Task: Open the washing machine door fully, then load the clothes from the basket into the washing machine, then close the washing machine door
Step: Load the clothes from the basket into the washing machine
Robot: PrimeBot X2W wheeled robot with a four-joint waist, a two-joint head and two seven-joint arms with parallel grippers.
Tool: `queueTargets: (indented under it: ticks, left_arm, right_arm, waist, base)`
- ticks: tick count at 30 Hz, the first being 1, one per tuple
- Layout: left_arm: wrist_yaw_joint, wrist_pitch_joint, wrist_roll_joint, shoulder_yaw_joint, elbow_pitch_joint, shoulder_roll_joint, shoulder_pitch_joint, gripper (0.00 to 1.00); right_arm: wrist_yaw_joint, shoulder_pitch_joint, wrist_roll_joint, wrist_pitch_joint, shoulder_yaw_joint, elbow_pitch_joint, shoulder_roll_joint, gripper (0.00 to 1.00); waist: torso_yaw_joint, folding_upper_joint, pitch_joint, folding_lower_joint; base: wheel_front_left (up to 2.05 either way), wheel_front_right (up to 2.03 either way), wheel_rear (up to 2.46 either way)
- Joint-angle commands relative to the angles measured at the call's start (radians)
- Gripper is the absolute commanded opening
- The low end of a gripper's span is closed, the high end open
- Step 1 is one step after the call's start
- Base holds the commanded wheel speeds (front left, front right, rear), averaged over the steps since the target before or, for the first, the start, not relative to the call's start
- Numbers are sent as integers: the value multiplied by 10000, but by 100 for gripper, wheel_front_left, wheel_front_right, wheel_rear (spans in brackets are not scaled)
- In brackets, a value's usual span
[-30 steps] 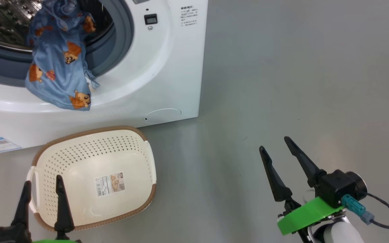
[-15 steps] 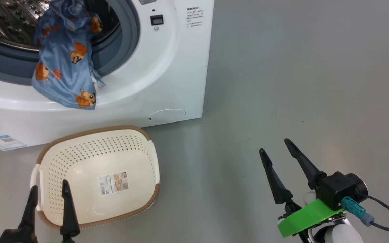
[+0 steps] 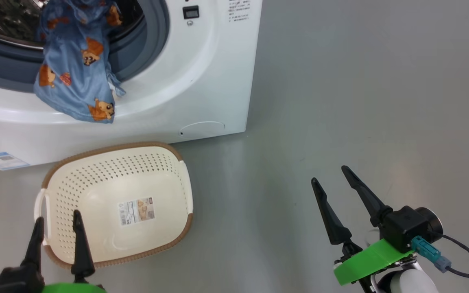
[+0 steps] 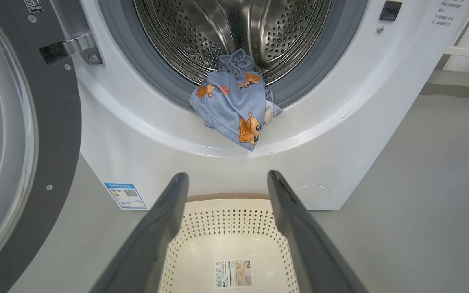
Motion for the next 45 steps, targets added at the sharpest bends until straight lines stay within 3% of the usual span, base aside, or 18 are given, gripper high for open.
queueTargets:
  ticks: [1,9,18,25,35,45]
  left_arm:
    - [29,29,-78,351,-110,109,-452,100]
    - [-510,405,-464,362,615,296,-1941,100]
    - [-1355,1223,-741,213,2078,710,-4693,100]
    - [-2002,2169,-1016,294,3321,1358,-6816,100]
    - [-2327,4605,-1217,315,4849,2508,-9391,100]
    - [-2310,6279,-1145,182,5701,3314,-10627,100]
  right_arm:
    - [62,-118,-25,-44,268,-292,17,100]
    - [62,-425,-35,-98,381,-368,17,100]
    - [62,-849,155,-316,578,-197,17,100]
    - [62,-1132,491,-582,769,31,17,100]
    - [62,-1552,1068,-819,1104,368,17,100]
    - [62,-1858,1480,-842,1313,219,17,100]
  waist:
    - [7,0,166,0]
    - [-21,0,823,0]
    - [-383,0,1490,0]
    - [-955,0,1850,0]
    - [-1644,0,2426,0]
    - [-2160,0,2884,0]
  base:
    - [0,0,0]
    - [0,0,0]
    - [0,0,0]
    - [0,0,0]
    - [0,0,0]
    - [0,0,0]
